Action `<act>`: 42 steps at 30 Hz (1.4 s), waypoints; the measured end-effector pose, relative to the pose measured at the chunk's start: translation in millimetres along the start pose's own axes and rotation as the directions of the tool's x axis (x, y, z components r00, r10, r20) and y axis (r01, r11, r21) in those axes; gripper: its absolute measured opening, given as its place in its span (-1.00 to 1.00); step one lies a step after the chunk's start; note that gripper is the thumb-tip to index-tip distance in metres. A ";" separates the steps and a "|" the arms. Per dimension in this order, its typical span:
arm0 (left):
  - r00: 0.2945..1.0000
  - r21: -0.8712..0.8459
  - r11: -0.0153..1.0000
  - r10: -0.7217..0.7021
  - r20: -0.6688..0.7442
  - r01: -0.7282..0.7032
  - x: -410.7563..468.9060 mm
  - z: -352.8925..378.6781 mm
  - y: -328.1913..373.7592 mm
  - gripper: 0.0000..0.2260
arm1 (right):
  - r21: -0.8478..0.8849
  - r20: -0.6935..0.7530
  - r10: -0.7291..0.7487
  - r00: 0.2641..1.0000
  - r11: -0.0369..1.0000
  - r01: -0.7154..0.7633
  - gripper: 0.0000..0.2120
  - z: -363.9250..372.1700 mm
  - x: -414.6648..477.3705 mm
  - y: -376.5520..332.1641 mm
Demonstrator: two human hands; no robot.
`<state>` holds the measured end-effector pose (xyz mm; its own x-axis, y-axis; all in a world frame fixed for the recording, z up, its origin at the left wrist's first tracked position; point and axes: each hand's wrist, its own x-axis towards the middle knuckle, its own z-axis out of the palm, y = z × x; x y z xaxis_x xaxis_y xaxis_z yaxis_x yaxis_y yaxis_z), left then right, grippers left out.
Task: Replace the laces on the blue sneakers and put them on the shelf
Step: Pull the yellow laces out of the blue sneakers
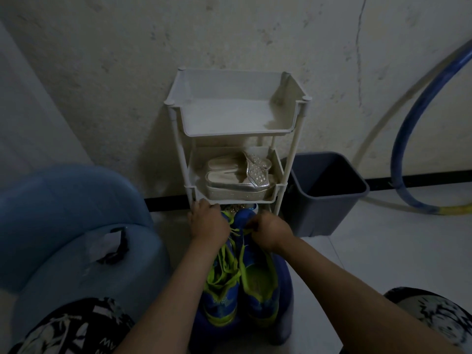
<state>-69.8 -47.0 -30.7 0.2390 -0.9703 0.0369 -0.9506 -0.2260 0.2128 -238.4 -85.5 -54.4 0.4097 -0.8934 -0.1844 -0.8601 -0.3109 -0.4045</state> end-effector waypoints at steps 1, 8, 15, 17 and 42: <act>0.995 -0.029 0.995 0.091 0.029 -0.090 -1.4 3.7 2.0 -0.66 | -0.036 0.000 -0.009 1.000 0.999 0.009 -0.70 0.6 1.0 -1.3; 0.942 -0.152 0.967 0.238 0.238 -0.205 -12.0 14.7 12.2 -0.61 | -0.171 -0.133 -0.003 0.991 0.985 -0.020 -0.76 3.7 2.7 -8.8; 0.955 -0.217 0.964 0.201 0.218 -0.154 -14.8 11.7 13.9 -0.59 | -0.178 -0.113 -0.040 0.993 0.984 0.019 -0.77 5.3 3.8 -6.9; 0.957 -0.236 0.961 0.197 0.211 -0.146 -15.4 11.7 13.1 -0.53 | -0.021 -0.135 0.069 0.988 0.997 -0.072 -0.84 5.2 2.4 -4.3; 0.973 -0.148 0.972 0.199 0.117 -0.181 -8.5 23.7 18.6 -0.80 | 0.655 -0.242 0.312 0.919 0.751 -0.083 -0.80 -14.1 6.2 7.1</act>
<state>-94.2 -45.0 -50.2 0.0202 -0.9991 -0.0361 -0.9382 -0.0314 0.3446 -246.3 -97.7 -45.8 0.0341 -0.9963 -0.0791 -0.4804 0.0530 -0.8754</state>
